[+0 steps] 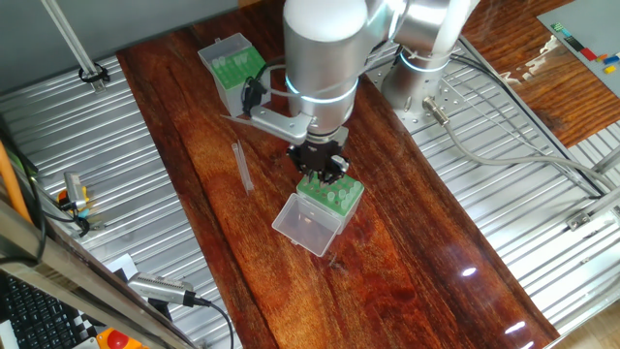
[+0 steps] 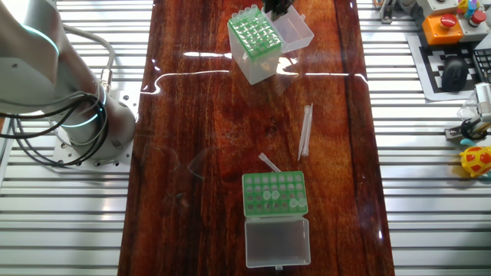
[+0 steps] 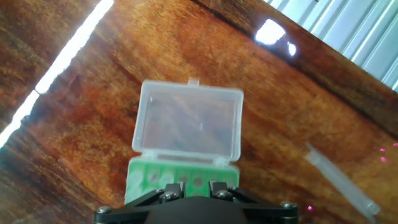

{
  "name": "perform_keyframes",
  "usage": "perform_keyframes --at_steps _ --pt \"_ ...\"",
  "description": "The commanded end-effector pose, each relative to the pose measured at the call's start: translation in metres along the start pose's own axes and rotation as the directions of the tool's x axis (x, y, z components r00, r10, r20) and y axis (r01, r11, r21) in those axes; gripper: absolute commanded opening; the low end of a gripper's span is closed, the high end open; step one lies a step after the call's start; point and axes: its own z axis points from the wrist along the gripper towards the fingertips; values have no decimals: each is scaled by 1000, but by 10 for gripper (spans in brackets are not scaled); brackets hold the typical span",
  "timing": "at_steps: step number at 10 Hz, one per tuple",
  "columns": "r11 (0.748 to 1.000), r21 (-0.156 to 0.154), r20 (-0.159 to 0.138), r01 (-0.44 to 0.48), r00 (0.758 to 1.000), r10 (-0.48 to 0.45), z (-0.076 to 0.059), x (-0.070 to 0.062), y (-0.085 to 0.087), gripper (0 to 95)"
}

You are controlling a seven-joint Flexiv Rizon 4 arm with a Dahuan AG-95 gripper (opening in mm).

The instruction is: Transfer all large pipette tips from one holder to another

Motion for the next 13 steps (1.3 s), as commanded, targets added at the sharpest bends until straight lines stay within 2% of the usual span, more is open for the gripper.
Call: perform_keyframes --at_steps 1,3,5,6,10,13 --pt "1000 3 9 -26 1000 26 8 6 10 190" --pt "995 17 26 -95 995 95 12 1 21 190" --pt "972 20 56 -234 971 233 12 1 21 190" --pt "963 20 62 -268 962 267 12 1 21 190" --pt "960 19 59 -279 959 277 12 1 21 190" --pt "948 15 59 -318 947 316 14 -2 23 190"
